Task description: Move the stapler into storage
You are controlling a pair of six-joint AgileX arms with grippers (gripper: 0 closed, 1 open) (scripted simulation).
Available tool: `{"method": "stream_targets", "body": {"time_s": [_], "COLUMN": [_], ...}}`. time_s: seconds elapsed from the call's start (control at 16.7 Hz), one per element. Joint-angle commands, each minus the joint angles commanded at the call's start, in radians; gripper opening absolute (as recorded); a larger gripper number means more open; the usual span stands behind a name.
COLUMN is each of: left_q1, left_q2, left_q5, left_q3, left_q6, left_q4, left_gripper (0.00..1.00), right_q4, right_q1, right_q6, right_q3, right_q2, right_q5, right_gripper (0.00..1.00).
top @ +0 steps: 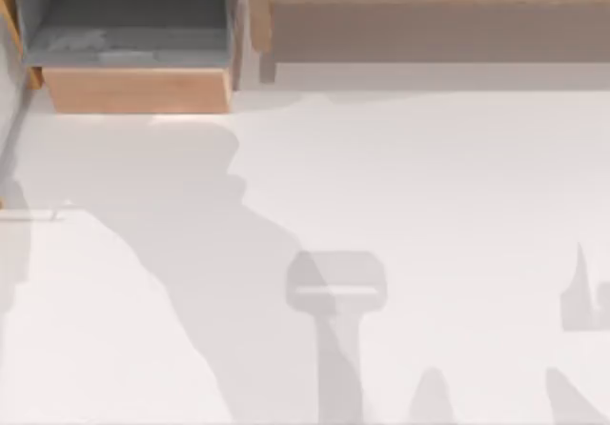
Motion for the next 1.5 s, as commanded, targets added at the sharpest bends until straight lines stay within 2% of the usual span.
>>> {"method": "stream_targets", "body": {"time_s": [0.3, 0.66, 1.44, 1.5], "left_q1": [-0.036, -0.03, -0.03, -0.03], "left_q2": [0.212, 0.241, 0.241, 0.241], "left_q5": [0.055, 0.059, 0.059, 0.059], "left_q3": [-0.099, -0.123, -0.123, -0.123], "left_q6": [-0.038, -0.047, -0.047, -0.047], "left_q4": [-0.097, -0.122, -0.122, -0.122], "left_gripper": [0.0, 0.0, 0.98, 1.0], "right_q4": [0.0, 0.0, 0.0, 0.0], "right_q1": [0.0, 0.0, 0.0, 0.0], "right_q6": [0.0, 0.0, 0.0, 0.0], "right_q3": [0.0, 0.0, 0.0, 0.0], "right_q2": [0.0, 0.0, 0.0, 0.0], "right_q5": [0.0, 0.0, 0.0, 0.0], "right_gripper": [1.0, 1.0, 1.0, 1.0]}}
